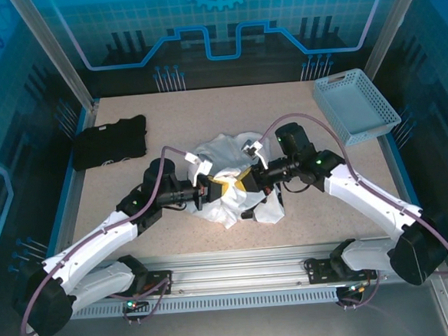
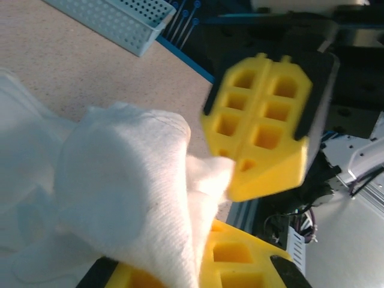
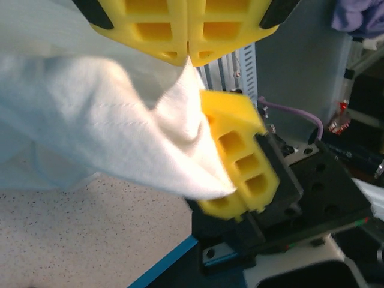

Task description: Fold the inside-out t-shirt

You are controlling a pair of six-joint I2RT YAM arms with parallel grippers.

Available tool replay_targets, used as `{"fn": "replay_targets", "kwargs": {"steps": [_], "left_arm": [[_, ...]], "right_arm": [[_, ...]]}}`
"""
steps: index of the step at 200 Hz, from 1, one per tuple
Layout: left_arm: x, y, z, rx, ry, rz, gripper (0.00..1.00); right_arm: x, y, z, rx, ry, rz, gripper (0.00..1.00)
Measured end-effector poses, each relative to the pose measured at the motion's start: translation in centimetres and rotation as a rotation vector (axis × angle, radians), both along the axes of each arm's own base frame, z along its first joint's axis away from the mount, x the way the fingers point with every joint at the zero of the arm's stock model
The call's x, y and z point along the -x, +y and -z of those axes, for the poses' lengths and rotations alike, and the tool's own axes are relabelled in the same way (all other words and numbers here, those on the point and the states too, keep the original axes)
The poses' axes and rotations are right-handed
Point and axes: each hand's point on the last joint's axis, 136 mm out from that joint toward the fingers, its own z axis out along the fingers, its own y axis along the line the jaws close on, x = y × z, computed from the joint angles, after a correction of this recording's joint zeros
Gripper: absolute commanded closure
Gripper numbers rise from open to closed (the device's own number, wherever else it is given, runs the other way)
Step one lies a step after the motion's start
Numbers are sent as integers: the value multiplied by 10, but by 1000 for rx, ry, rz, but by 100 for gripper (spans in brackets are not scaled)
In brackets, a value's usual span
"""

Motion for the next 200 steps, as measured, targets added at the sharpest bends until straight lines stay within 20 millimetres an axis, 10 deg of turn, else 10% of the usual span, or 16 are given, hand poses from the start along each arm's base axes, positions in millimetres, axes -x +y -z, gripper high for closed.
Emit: {"fn": "replay_targets", "kwargs": {"steps": [30,105,137,200], "left_arm": [[-2,11,22,-50,33,-68,64],[-15,84,70,-244,178,-476,47],[-22,114,78,-314,243,-638,42],[-16,132,86,-323,354,-726,33]], "right_arm": [[15,9,13,-4,11,-30,100],[43,47,70,69,55,-92,100],[58,77,99,156,108,-136,80],[44,62,67,148,70,-69,59]]}}
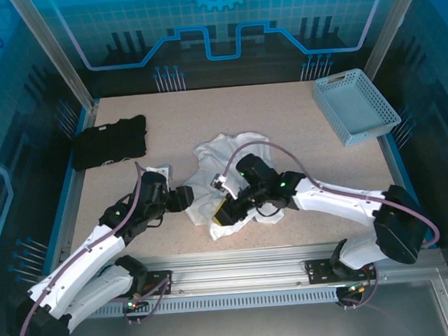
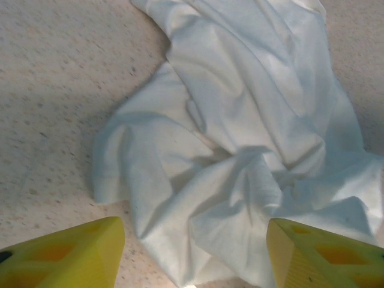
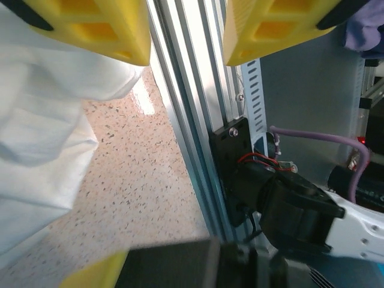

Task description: Fold the inside-out t-shirt

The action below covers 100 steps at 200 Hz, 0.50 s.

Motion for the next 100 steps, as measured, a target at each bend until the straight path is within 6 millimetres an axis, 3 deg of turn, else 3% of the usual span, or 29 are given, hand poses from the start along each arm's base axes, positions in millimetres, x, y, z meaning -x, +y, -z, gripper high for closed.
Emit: {"fn": "replay_targets", "kwargs": {"steps": [22,34,64,100], "left_arm": [[11,-22,3,90,58,59,33],[23,-39,8,124,102,118,32],[59,-70,30,150,218,260,30],[87,-75,58,150,315,312,29]], "right_arm": [[-19,-28,-20,-28,-22,82,56],[-33,-49,-19,-13,-9,163,55],[-58,-97,22,109,112,354,52],[-44,-108,56,209,214,364,47]]}}
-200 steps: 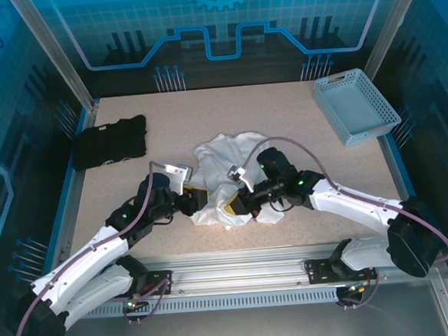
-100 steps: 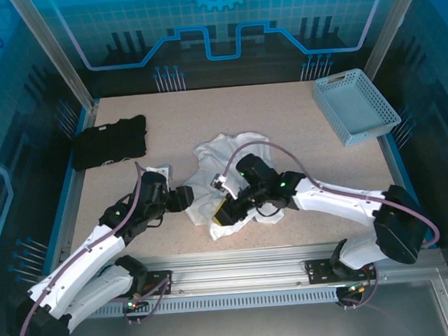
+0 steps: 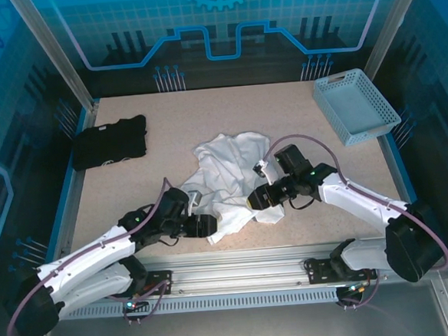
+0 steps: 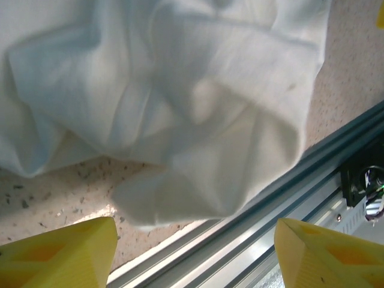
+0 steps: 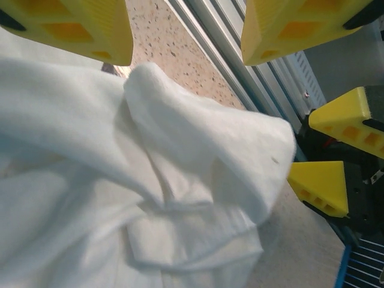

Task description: Fold the inside-out t-shirt

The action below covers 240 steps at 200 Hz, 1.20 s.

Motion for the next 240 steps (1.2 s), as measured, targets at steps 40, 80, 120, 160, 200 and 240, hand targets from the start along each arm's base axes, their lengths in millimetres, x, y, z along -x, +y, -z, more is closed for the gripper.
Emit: {"fn": "replay_targets", "kwargs": {"steps": [40,80,120,160,200,240], "left_arm": [[11,-2,22,-3,63,17,45],[10,-14,28,14,81,25,58],[7,-18,35,6,92,21,64],[5,-17,41,-13,96,9,69],[5,-14,45,-23,101,-11,73],[8,-11,50,-36,115,-16,66]], "right_arm": [[-1,1,31,44,72,2,48],[-2,12,50,55,102,-22,53],[4,26,57,40,121,-53,65],[7,33,56,30,120,-63,71],[5,35,55,21,113,-61,71],[5,35,55,20,111,-61,71]]}}
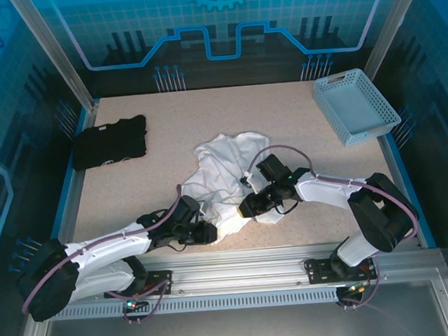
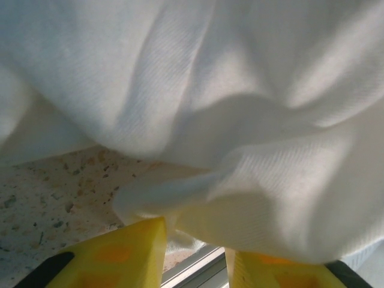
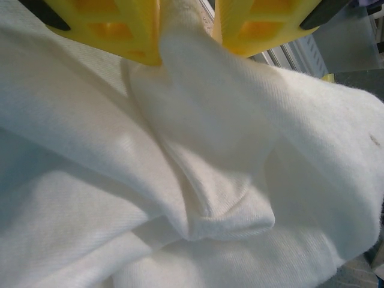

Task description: Fold the inside-out t-shirt

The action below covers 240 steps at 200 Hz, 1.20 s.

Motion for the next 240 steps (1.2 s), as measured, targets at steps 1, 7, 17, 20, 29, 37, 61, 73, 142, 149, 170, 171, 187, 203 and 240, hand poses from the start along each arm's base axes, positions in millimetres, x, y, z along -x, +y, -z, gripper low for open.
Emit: {"fn": "replay_targets", "kwargs": {"steps": [1,7,17,20,29,37,61,73,142,149,170,171,187,203,240], "left_arm": [[0,0,0,0,0,-1,66],[0,0,0,0,0,1,65],[1,0,0,-1,1,3,65],[1,0,0,-2,1,4,65],[2,0,1,-3,2,7,66],[3,0,2,-3,3,9,67],[4,0,6,-9,9,12,75],[4,-1,9,-12,12,13,80],[-7,1,-23,63,-73,-16,100],[-13,4,-37,101,-104,-41,100],[-34,15,-80,239,-192,-133,100],[-34,16,-82,243,-194,-136,100],[-46,25,-104,316,-226,-193,100],[-50,27,-116,354,-223,-213,100],[-46,22,-120,380,-190,-189,100]], "right_arm": [[0,0,0,0,0,0,71],[0,0,0,0,0,0,71],[0,0,0,0,0,0,71],[0,0,0,0,0,0,71],[0,0,0,0,0,0,71],[0,0,0,0,0,0,71],[0,0,0,0,0,0,71],[0,0,0,0,0,0,72],[-5,1,-30,-35,-67,12,73],[-7,2,-39,-45,-90,15,70],[-14,5,-63,-64,-168,22,63],[-14,5,-64,-63,-172,21,63],[-17,4,-74,-54,-231,22,59],[-16,2,-77,-35,-267,27,56],[4,-2,-55,9,-299,3,52]]}}
